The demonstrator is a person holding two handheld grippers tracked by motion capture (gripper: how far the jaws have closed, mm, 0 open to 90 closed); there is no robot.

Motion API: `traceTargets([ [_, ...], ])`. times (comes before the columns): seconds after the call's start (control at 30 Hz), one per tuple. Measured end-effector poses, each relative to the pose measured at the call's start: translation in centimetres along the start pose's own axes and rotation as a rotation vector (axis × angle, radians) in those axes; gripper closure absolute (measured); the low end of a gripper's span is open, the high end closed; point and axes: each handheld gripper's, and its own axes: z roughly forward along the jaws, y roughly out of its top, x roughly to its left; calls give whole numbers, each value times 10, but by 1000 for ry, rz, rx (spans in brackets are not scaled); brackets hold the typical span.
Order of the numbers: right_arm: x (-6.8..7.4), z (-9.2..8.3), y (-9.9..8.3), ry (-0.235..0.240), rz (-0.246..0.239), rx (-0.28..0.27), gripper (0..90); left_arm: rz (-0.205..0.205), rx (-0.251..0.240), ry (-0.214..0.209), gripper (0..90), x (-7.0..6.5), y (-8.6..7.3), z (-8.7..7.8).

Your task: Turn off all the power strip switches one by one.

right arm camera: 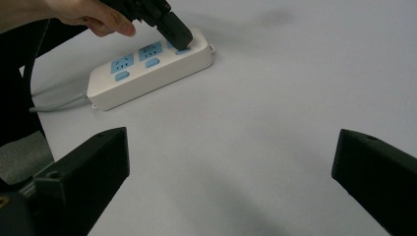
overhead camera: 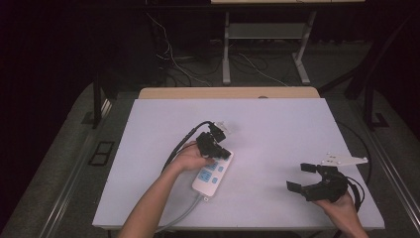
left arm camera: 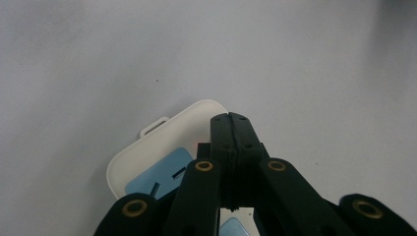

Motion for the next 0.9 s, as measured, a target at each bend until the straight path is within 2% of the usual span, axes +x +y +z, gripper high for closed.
traceTargets([
  [0.27,0,0,0,-1,-3,2,8,-15,-6,-4,895,1,-1,0],
  [0.43,0,0,0,1,-1,-1,8,-9,13,9,897,-1,1,1],
  [0.53,0,0,0,1,-1,-1,8,13,36,32,897,-4,4,2],
  [0.7,0,0,-1,0,0,2,8,18,36,37,896,-5,4,1],
  [0.9,-1,0,-1,0,2,1,8,44,39,63,896,-9,4,1],
])
